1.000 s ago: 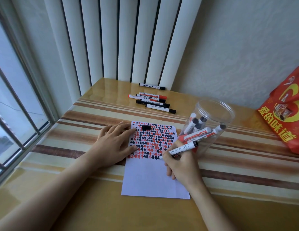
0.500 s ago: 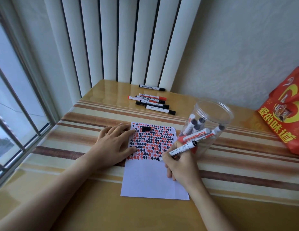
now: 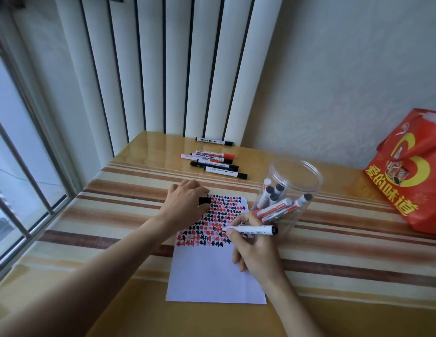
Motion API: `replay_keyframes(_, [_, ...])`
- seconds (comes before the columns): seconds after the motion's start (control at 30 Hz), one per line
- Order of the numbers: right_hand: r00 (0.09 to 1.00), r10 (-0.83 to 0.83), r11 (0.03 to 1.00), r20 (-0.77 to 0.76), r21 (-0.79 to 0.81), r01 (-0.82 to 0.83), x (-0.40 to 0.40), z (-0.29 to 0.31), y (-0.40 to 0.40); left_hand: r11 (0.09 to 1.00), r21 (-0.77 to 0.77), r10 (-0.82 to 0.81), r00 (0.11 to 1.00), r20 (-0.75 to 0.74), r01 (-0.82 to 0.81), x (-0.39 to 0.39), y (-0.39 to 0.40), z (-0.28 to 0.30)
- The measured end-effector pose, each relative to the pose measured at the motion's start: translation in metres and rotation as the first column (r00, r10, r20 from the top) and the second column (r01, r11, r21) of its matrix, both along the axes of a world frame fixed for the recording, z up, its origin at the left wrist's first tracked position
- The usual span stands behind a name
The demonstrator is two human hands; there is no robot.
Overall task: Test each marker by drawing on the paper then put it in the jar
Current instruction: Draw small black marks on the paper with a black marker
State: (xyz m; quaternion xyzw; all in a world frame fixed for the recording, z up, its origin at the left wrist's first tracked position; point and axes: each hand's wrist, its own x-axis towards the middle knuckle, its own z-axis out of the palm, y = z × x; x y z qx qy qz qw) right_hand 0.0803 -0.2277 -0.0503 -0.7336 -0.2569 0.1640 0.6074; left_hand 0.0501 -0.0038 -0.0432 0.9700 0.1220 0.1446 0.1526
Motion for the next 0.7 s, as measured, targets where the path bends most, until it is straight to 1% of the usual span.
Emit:
replay_keyframes(0.17, [0.995,0.025,0.994,-0.092,0.112,-0.014,0.000,0.005,0.000,0.999,-0.039,-0.016,0.991,0.135,0.021,-0.013,-0.008,-0.004])
replay_keyframes(0.27, [0.996,0.050,0.989,-0.070,0.141,-0.039,-0.001,0.006,0.000,0.988,-0.120,-0.072,0.974,0.216,0.100,-0.037,-0.012,-0.003])
replay_keyframes(0.43, [0.992,0.122,0.976,-0.028,0.183,-0.115,-0.006,0.009,0.000,0.945,-0.261,-0.122,0.955,0.271,0.195,-0.072,-0.017,0.001])
replay_keyframes(0.6, [0.984,0.176,0.967,-0.016,0.191,-0.170,-0.014,0.008,0.001,0.929,-0.264,-0.160,0.923,0.350,0.261,-0.080,-0.024,0.007])
replay_keyframes(0.7, [0.983,0.185,0.968,0.012,0.171,-0.185,-0.016,0.007,0.003,0.908,-0.257,-0.222,0.900,0.376,0.331,-0.082,-0.029,0.008])
